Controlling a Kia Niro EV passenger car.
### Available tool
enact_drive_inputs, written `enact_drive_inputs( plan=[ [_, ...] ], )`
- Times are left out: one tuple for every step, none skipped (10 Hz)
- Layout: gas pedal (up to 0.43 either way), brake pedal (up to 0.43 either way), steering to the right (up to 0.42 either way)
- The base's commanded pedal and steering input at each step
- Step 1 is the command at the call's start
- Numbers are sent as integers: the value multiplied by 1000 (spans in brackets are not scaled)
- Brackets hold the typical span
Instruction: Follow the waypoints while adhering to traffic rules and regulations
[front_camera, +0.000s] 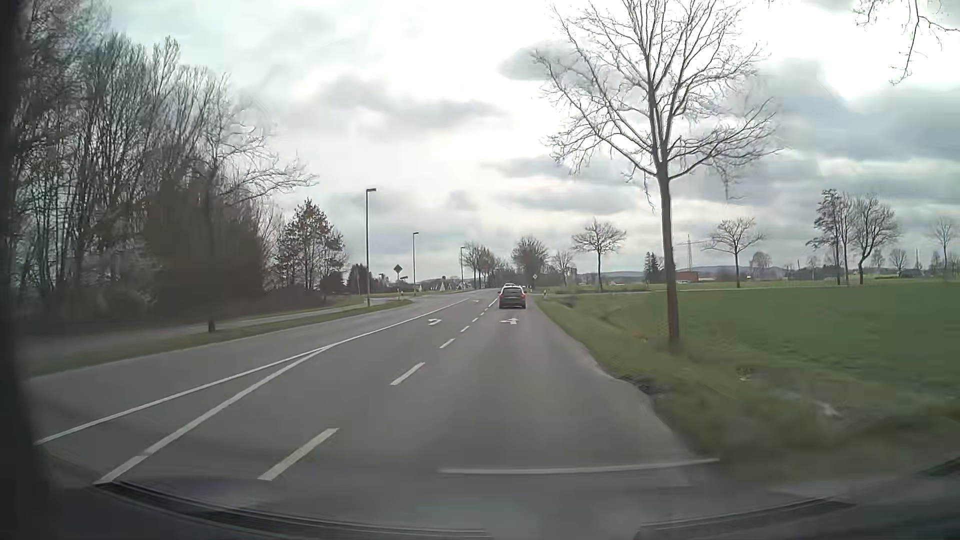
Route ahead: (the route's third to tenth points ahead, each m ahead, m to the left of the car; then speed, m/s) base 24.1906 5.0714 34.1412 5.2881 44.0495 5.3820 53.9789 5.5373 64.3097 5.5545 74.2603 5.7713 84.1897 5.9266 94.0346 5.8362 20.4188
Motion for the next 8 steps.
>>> enact_drive_inputs(
  plan=[
    [240, 0, -1],
    [240, 0, -1],
    [240, 0, -1],
    [240, 0, -1],
    [240, 0, -1],
    [240, 0, 0],
    [240, 0, 1],
    [240, 0, 1]
  ],
)
